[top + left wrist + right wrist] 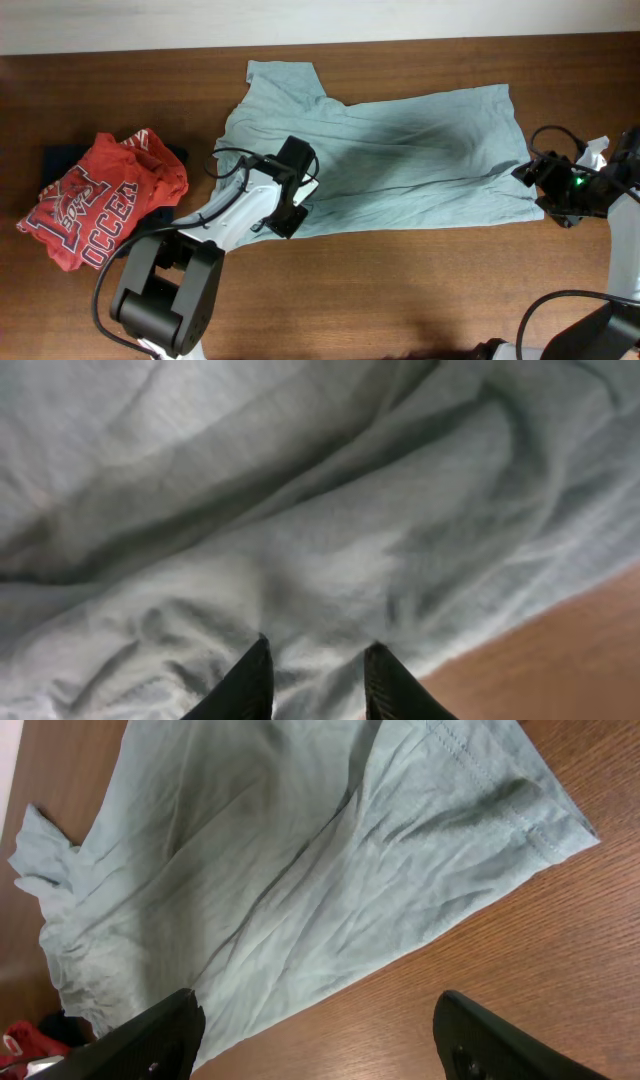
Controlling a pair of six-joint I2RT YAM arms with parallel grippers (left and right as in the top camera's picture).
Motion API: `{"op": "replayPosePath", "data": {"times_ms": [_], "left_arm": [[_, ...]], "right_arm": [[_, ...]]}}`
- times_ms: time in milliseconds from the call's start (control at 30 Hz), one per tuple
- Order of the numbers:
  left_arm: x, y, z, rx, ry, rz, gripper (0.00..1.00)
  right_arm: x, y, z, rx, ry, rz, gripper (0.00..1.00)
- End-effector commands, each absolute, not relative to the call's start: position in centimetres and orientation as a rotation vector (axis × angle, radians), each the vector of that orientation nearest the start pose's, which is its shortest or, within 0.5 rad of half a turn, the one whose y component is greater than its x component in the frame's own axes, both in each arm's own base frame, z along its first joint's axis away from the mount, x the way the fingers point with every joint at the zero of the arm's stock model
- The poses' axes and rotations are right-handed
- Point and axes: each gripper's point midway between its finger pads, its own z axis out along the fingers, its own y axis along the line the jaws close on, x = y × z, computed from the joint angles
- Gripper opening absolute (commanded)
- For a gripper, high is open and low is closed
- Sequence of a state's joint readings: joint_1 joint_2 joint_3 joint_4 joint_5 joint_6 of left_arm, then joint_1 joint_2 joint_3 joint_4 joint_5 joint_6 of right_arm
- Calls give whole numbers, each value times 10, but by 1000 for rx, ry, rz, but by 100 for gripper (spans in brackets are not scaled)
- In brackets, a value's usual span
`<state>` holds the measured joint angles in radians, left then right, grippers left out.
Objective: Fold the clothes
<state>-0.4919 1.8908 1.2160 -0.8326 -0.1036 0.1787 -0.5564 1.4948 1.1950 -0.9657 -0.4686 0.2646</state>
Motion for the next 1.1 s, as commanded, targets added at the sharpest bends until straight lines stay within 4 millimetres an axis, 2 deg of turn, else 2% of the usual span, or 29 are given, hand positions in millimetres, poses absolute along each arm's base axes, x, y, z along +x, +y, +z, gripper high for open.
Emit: {"op": "replayPosePath", "data": {"times_ms": [0, 167, 333, 467, 700, 733, 867, 1000, 1067], "left_arm": [[320, -142, 10, 1014, 2866, 224, 30], [329, -142, 11, 1004, 2831, 246, 29], [332, -141, 13, 1020, 2812, 270, 19], [351, -135, 28, 994, 2756, 382, 16], [375, -147, 47, 1059, 2650, 375, 16], [374, -147, 48, 1060, 2651, 376, 16], [347, -145, 45, 1047, 2777, 332, 18], [319, -162, 38, 1023, 2896, 97, 23], [316, -165, 35, 1017, 2909, 63, 24]], "right_arm": [[316, -105, 154, 960, 2518, 551, 78], [316, -105, 154, 960, 2519, 551, 78], [316, -105, 154, 960, 2519, 551, 78], [316, -105, 154, 960, 2518, 551, 78], [316, -104, 154, 961, 2519, 552, 78], [315, -104, 154, 961, 2520, 553, 78], [314, -103, 153, 967, 2527, 556, 78], [314, -104, 153, 965, 2524, 554, 78], [314, -104, 153, 965, 2524, 554, 78]]}}
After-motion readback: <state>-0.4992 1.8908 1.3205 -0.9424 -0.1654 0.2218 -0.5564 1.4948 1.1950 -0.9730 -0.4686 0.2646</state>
